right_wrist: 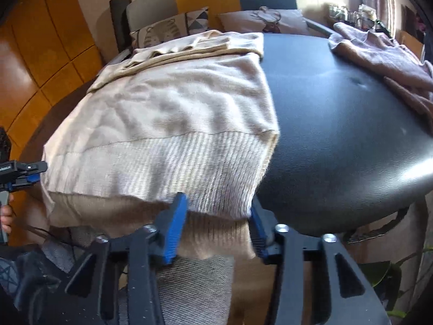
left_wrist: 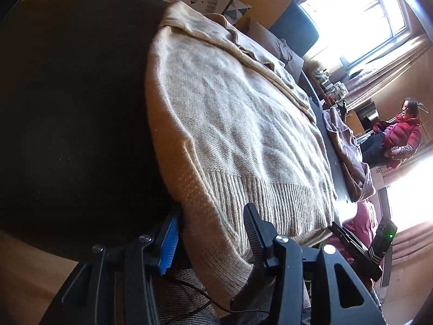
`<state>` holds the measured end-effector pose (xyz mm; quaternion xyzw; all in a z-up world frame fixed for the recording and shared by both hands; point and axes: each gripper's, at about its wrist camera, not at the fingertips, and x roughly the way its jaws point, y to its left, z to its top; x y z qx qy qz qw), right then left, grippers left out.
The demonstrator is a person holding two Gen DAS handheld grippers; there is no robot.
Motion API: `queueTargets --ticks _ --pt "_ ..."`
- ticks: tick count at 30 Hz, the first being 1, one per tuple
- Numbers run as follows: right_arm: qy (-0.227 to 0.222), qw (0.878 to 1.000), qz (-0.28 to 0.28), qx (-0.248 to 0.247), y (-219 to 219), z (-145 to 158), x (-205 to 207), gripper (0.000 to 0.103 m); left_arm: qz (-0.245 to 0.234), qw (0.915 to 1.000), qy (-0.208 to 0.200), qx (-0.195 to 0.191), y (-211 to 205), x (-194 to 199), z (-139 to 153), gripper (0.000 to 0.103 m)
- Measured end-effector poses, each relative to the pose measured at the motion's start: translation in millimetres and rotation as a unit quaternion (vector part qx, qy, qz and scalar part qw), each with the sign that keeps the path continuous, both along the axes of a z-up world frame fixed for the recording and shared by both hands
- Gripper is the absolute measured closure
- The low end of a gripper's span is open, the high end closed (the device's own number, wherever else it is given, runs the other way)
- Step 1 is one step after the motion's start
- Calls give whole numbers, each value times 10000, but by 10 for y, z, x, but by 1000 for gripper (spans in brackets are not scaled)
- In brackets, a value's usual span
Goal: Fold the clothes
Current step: 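Close the right gripper on the ribbed hem edge of the sweater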
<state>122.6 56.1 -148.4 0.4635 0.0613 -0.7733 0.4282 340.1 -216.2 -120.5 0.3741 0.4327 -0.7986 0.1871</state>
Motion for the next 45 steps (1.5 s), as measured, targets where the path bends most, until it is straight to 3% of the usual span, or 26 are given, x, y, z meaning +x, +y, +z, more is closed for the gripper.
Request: queueTargets --ticks 5,11,20,23,27,29,31,34,41,45 --pt "-362 9987 246 -269 -18 -9 11 64 22 9999 75 91 -17 26 -17 56" --pt "-706 9961 -32 -537 119 -33 -100 63 2 9995 177 279 -55 54 -45 56" --pt "-1190 9885 69 -926 63 -73 -160 61 -8 9995 -73 302 -64 -38 -18 56" --pt "-1108 9902 72 -846 14 -69 -170 62 -29 9995 -150 262 -66 -72 -16 56" --pt "-776 9958 76 -486 -27 -44 -145 82 -110 9992 -372 89 -40 -147 7 58" --pt "-834 9951 37 -528 25 -49 -185 88 -130 9989 -446 8 -28 -157 11 59" --pt "-840 9949 -35 -559 71 -40 -220 90 -74 9988 -479 2 -49 -116 2 76" --pt "-846 9939 -96 -698 134 3 -260 92 121 9992 -289 249 -141 35 -54 91" --pt "-832 9922 13 -926 115 149 -299 92 211 9979 319 523 -193 214 -35 95" --pt "-939 9919 8 -850 88 85 -314 90 244 9974 409 532 -245 236 -4 95"
